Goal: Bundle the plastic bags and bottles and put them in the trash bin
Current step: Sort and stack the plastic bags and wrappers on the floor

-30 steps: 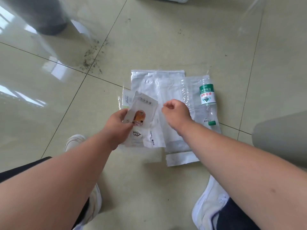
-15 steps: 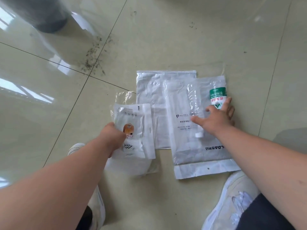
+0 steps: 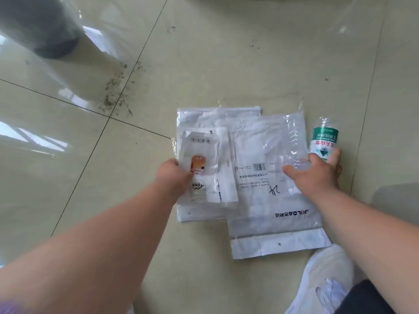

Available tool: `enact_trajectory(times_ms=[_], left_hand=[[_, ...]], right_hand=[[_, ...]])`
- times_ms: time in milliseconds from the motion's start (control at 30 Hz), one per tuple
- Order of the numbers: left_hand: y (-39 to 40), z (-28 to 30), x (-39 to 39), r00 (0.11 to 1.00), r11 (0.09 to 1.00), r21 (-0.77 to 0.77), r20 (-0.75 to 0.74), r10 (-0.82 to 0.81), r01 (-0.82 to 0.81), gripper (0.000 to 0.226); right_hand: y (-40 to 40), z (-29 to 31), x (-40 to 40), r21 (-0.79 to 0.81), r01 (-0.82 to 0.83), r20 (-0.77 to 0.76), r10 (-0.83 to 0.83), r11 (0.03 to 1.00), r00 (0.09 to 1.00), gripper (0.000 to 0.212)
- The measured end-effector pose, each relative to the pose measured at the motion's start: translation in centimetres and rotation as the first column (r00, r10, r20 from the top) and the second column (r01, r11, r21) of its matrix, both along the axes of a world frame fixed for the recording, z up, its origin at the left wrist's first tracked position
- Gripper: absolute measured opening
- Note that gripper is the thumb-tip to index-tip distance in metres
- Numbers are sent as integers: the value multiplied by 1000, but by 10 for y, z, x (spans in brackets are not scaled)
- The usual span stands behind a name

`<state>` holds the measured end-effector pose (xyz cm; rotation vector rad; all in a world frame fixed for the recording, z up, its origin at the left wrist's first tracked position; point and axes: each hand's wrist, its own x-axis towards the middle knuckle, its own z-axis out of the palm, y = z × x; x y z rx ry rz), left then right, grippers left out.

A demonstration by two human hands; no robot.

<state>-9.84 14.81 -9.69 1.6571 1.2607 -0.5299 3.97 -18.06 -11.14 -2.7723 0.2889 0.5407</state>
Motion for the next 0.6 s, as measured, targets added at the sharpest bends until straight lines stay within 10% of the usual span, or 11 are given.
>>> enact_trajectory(times_ms=[367,500,600], left_hand=[[-3,-5,-8,981,990,-90,149,122,-110,15],[-3,-6,-17,972,984,-142,192,132,-106,25],[-6,-3,-25,968,989,-120,226,113,-87,33]], right_hand=[[-57,-1,20,-307,97,-174,-156,947,972,109],[-21,0,6,-354,-323,16,351,878,936,107],[18,-14,-17,-162,-563,-118,550,810,826,78]])
